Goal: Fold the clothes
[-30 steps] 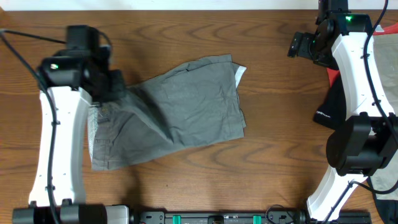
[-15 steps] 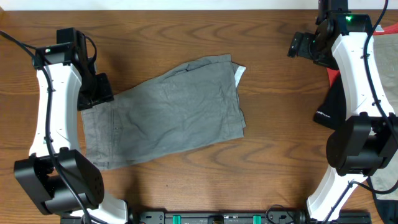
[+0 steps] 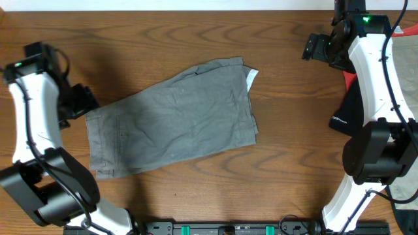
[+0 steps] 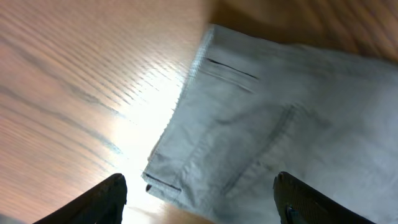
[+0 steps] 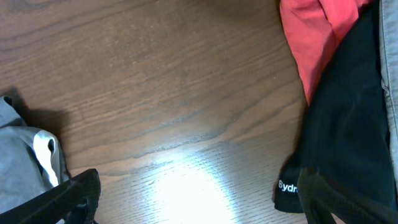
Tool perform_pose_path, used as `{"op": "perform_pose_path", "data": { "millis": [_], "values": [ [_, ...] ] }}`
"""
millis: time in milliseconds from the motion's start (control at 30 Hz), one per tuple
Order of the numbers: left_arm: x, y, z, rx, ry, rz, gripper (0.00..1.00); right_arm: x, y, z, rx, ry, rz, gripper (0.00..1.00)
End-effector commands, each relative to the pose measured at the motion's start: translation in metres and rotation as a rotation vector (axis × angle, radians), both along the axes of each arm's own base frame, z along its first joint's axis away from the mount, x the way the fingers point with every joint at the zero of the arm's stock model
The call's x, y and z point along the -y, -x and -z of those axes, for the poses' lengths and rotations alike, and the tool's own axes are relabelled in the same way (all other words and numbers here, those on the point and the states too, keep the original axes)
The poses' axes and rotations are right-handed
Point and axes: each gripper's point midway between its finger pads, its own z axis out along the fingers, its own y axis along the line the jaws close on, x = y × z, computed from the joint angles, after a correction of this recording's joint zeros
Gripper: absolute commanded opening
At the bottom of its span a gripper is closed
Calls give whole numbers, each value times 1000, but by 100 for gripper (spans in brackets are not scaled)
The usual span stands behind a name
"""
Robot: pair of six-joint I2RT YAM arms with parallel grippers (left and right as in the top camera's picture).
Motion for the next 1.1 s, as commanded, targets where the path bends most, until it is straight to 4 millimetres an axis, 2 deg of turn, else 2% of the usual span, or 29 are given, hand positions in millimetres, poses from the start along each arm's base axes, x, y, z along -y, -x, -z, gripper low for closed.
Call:
{"op": "perform_pose_path", "data": {
  "millis": [0,133,267,467,633,867,1067],
  "values": [
    [-5,4,19,9,148,-95,79,3,1,1,-2,-5,20,99],
    [-27,14,34,-13,173,-153,79,3,1,1,-2,-5,20,99],
    [-39,22,49,-38,203,-180,80,3,1,1,-2,-5,20,99],
    [-20,7,63,46,409,-111,79,3,1,1,-2,-5,20,99],
    [-14,-1,70,77,460,-77,79,3,1,1,-2,-5,20,99],
    [-12,3,79,63,471,-61,79,3,1,1,-2,-5,20,99],
    [-7,18,94,19,463,-24,79,3,1,1,-2,-5,20,99]
  ]
}}
